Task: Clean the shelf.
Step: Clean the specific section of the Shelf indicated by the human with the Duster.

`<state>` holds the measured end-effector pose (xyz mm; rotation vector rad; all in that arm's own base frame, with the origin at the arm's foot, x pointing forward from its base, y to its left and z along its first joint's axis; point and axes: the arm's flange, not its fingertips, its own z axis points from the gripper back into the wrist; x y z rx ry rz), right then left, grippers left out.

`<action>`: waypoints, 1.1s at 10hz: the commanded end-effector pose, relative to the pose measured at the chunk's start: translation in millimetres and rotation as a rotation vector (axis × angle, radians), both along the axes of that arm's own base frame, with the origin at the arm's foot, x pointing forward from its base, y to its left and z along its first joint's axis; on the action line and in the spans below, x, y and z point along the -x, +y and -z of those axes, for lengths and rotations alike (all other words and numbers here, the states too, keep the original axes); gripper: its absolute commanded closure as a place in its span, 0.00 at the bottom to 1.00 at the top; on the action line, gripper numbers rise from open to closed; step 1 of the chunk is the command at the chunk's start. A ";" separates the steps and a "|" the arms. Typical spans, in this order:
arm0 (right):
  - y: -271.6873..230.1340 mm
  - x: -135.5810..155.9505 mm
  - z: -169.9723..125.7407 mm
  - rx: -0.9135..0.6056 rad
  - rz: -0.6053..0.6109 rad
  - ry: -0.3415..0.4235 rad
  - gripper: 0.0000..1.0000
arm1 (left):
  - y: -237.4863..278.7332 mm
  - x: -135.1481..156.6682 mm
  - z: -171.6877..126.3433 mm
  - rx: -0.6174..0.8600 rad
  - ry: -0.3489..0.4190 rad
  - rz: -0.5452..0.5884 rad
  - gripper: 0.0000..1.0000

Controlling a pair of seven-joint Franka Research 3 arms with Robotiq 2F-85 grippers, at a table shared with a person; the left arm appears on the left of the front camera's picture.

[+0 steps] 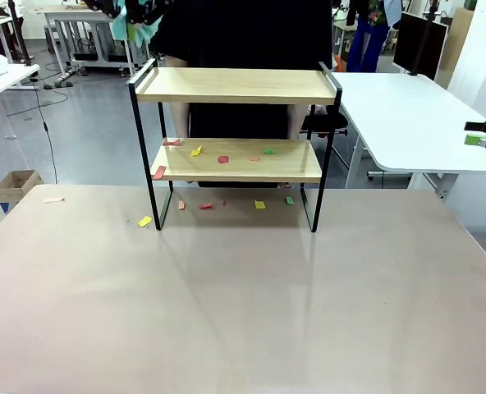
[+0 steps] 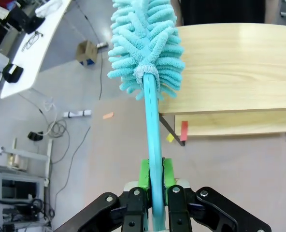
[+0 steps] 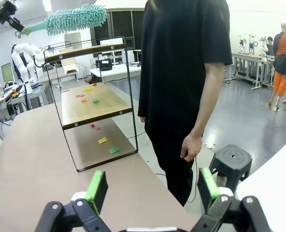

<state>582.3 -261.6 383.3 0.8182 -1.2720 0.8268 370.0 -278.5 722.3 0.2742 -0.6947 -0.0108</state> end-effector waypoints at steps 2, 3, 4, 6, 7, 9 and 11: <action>2.6 -0.9 -3.5 0.002 -0.003 -0.007 0.00 | 0.0 0.0 0.0 0.000 0.000 0.000 0.87; 2.6 -0.9 -3.5 0.002 -0.003 -0.007 0.00 | 5.6 1.7 -5.7 0.186 0.024 0.240 0.87; 2.6 -0.9 -3.5 0.002 -0.003 -0.007 0.00 | 27.2 -0.5 -8.9 0.245 0.050 0.303 0.87; 2.6 -0.9 -3.5 0.002 -0.003 -0.007 0.00 | 68.4 0.2 -6.2 0.360 0.099 0.455 0.87; 2.6 -0.9 -3.5 0.002 -0.003 -0.007 0.00 | 88.5 -0.2 -3.7 0.450 0.158 0.623 0.87; 2.6 -0.9 -3.5 0.002 -0.003 -0.007 0.00 | 123.7 7.0 -0.3 0.496 0.247 0.796 0.87; 2.6 -0.9 -3.5 0.002 -0.003 -0.007 0.00 | 151.9 26.2 -2.5 0.455 0.262 1.082 0.87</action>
